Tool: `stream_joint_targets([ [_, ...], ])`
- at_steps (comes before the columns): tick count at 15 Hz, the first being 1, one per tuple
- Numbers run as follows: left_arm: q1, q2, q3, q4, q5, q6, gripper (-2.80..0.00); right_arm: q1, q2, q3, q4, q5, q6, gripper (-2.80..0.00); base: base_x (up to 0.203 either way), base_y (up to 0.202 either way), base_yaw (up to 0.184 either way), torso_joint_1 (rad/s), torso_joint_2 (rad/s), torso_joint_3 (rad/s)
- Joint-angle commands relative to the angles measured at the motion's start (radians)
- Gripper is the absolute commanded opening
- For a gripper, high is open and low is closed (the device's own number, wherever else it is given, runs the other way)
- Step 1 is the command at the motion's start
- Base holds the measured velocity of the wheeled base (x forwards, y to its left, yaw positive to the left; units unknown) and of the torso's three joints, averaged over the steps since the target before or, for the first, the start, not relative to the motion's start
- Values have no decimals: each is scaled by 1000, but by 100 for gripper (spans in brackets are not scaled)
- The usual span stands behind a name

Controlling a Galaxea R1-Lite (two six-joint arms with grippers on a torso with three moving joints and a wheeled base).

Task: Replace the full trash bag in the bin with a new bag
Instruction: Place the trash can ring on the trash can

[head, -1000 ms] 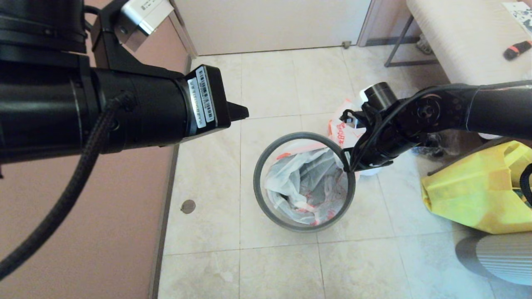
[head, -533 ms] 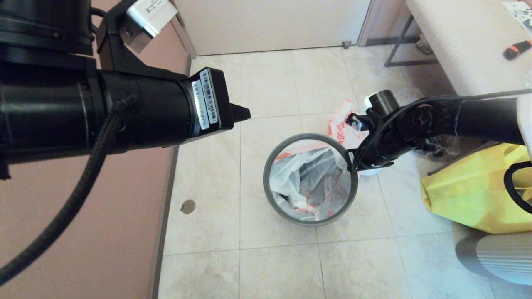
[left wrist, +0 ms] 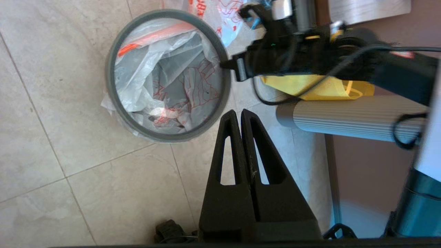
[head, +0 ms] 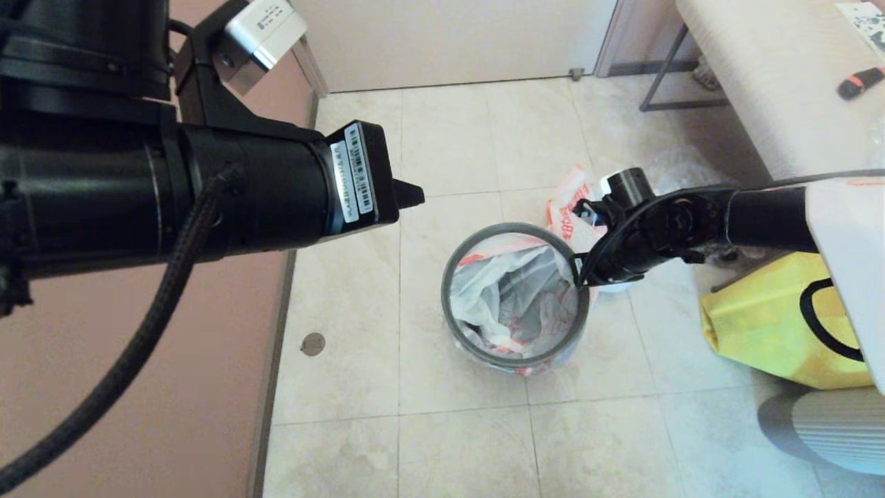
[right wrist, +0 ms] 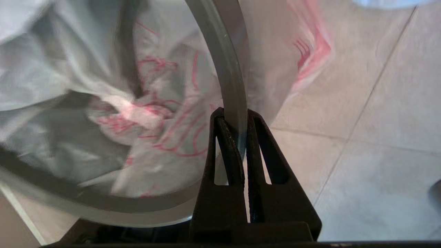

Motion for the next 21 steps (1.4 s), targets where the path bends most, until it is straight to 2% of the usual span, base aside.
stream_joint_targets([
  [1, 0, 3, 0, 1, 1, -3, -280, 3, 34, 0, -2, -1, 0, -280, 0, 0, 0, 0, 0, 0],
  [5, 0, 1, 0, 0, 1, -3, -280, -17, 46, -2, -45, -12, 0, -280, 0, 0, 0, 0, 0, 0],
  [12, -1, 3, 0, 1, 1, -3, -280, 11, 26, 4, -30, -59, -17, -280, 0, 0, 0, 0, 0, 0],
  [21, 0, -5, -2, 1, 1, -4, -280, 6, 23, 9, -16, -113, -19, -280, 0, 0, 0, 0, 0, 0],
])
